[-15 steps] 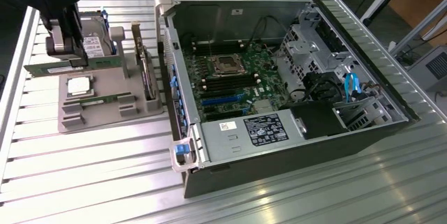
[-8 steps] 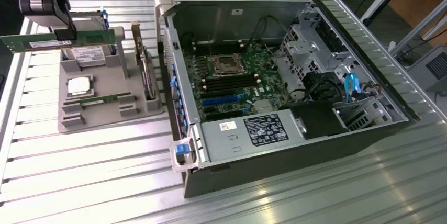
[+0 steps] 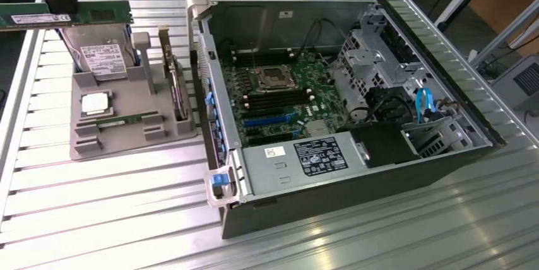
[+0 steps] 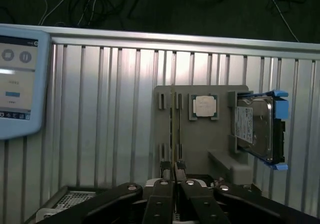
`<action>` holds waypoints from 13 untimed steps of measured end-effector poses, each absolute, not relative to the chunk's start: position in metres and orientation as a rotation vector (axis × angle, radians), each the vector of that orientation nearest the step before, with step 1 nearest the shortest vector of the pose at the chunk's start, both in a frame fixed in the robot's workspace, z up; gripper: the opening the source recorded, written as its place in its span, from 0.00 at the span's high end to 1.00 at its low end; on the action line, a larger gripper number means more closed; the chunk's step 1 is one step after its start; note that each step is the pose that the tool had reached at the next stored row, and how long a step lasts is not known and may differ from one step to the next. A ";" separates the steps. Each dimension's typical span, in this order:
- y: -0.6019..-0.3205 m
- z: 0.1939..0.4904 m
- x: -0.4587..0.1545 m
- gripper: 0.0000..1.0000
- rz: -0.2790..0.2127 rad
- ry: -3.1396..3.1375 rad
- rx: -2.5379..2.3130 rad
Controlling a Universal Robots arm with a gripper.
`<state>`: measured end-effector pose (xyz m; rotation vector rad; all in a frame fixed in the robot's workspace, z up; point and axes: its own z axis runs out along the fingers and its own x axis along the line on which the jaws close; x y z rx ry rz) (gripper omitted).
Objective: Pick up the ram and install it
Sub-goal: 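Pick up the ram and move it above insertion slot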
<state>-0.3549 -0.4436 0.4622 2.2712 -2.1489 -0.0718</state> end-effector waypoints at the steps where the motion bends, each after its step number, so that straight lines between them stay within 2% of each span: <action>1: -0.444 0.472 -0.355 0.88 -0.072 -2.149 2.271; 6: -0.444 0.515 -0.355 0.88 -0.072 -2.149 2.271; 13: -0.444 0.561 -0.355 0.88 -0.072 -2.149 2.271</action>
